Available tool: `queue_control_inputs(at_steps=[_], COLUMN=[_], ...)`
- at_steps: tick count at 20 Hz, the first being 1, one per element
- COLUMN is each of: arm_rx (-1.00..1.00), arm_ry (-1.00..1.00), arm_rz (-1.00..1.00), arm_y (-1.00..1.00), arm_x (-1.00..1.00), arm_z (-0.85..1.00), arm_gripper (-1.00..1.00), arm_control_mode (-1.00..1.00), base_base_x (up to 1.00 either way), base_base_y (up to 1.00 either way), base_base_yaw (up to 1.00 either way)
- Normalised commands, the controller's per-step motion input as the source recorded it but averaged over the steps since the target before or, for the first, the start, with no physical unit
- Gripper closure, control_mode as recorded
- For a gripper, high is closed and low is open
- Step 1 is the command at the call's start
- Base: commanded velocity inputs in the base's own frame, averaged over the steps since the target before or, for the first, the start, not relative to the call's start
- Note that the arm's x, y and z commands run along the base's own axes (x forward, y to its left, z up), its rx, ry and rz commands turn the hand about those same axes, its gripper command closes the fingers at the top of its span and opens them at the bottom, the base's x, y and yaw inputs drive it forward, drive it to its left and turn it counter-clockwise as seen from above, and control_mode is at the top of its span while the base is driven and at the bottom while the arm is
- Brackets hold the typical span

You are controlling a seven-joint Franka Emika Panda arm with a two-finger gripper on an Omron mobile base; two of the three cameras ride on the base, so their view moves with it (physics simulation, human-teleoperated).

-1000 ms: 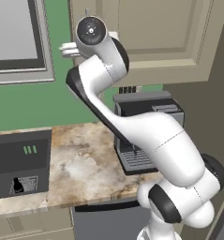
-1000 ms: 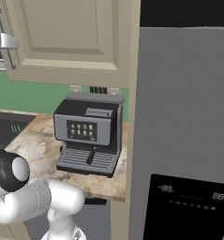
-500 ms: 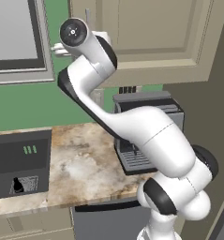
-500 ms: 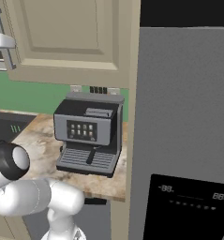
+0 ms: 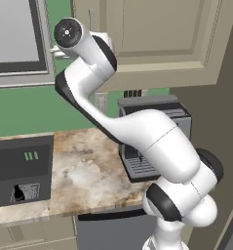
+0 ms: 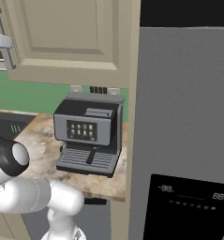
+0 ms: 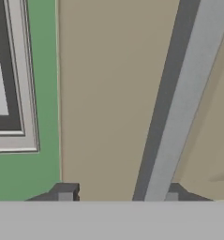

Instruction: Open the cabinet, pick the kettle from the cabinet, and place it in the sink.

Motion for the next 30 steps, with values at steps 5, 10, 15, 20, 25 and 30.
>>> queue_control_inputs(at_steps=[5, 10, 15, 20, 25, 30], arm_rx=[0.06, 0.15, 0.24, 0.17, 0.04, 0.00], arm_ry=[0.00, 0.00, -0.06, -0.03, 0.00, 0.05], arm_rz=[0.00, 0.00, 0.01, 0.00, 0.08, 0.18], arm_y=[-0.19, -0.29, -0.30, -0.21, -0.06, -0.08], arm_x=[0.14, 0.09, -0.01, 0.01, -0.10, -0.34], arm_z=[-0.12, -0.13, -0.16, -0.11, -0.01, 0.02], arm_gripper=[1.00, 1.00, 1.00, 1.00, 1.00, 1.00], arm_control_mode=[-1.00, -1.00, -1.00, -1.00, -1.00, -1.00], base_base_x=[0.00, 0.00, 0.00, 0.00, 0.00, 0.00], base_base_y=[0.00, 0.00, 0.00, 0.00, 0.00, 0.00], base_base_yaw=[0.00, 0.00, 0.00, 0.00, 0.00, 0.00])
